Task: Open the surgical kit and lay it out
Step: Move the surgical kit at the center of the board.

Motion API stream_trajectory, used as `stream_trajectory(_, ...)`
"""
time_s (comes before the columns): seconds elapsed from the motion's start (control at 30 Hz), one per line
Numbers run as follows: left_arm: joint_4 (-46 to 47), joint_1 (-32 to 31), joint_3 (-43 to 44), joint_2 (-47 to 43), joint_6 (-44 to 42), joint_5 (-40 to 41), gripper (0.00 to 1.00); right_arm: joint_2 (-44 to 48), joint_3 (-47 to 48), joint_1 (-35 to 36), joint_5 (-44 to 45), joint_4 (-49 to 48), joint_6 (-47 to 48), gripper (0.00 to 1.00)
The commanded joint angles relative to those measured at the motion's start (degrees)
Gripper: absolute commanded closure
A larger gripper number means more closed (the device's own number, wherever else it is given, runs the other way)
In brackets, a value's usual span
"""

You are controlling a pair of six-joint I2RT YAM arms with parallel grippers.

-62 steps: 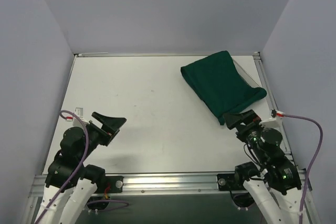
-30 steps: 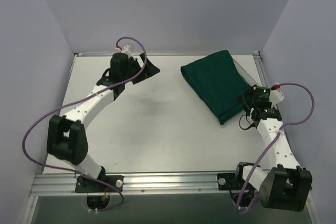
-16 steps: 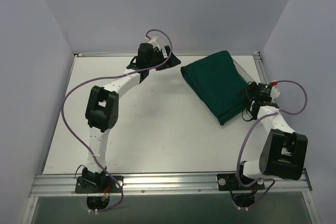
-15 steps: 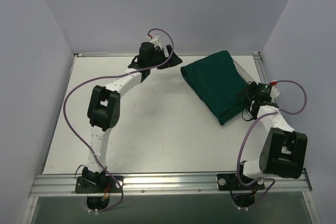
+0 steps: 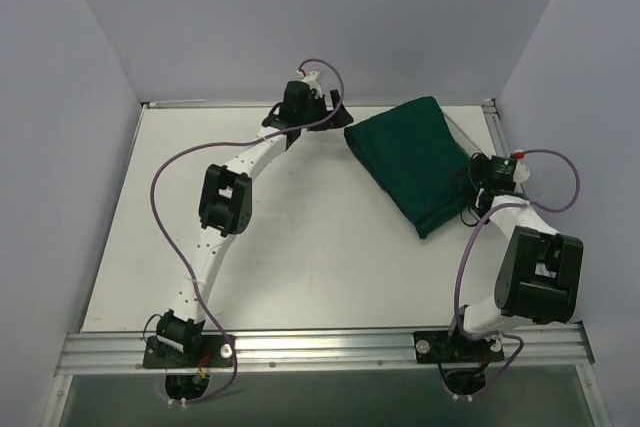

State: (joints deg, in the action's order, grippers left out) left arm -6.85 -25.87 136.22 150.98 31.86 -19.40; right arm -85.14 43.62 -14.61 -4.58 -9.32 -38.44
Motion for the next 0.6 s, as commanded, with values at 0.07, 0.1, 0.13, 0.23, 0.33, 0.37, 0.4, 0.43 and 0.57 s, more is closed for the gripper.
stream_trajectory(0.07,-2.81,-1.29,8.17,4.14,-3.56,1.92,0.03,-1.6,2.09,-0.42,-0.34,-2.8,0.99,0.07)
stream_trajectory(0.1,-2.55,-1.38,8.7,4.67,-2.86,1.47,0.03,-2.21,2.09,-0.5,-0.69,-3.07,0.99,0.07)
stream_trajectory(0.13,-2.12,-1.47,9.06,5.11,-2.33,0.77,0.03,-3.26,2.26,-0.42,-1.65,-3.59,0.99,0.1)
stream_trajectory(0.23,-0.53,-1.73,10.02,6.78,-0.66,-1.52,0.03,-4.76,2.7,-0.33,-2.45,-4.03,0.99,0.14)
stream_trajectory(0.33,-0.09,-2.43,10.91,7.58,-0.04,-3.1,0.0,-4.59,2.44,-0.42,-2.37,-4.65,0.91,0.15)
stream_trajectory(0.37,0.43,-2.87,10.99,7.75,0.13,-3.45,0.0,-4.59,2.35,-0.33,-2.19,-4.74,0.99,0.15)
stream_trajectory(0.4,0.35,-2.96,10.99,7.84,-0.04,-3.54,0.07,-4.51,2.44,-0.33,-2.19,-4.83,1.17,0.15)
stream_trajectory(0.43,0.35,-3.05,10.91,7.84,-0.04,-3.63,0.11,-4.85,2.53,-0.33,-2.19,-4.65,1.26,0.17)
stream_trajectory(0.57,-0.35,-2.96,9.68,7.14,-0.04,-3.89,0.34,-5.73,3.58,-0.24,-2.54,-4.74,1.96,0.26)
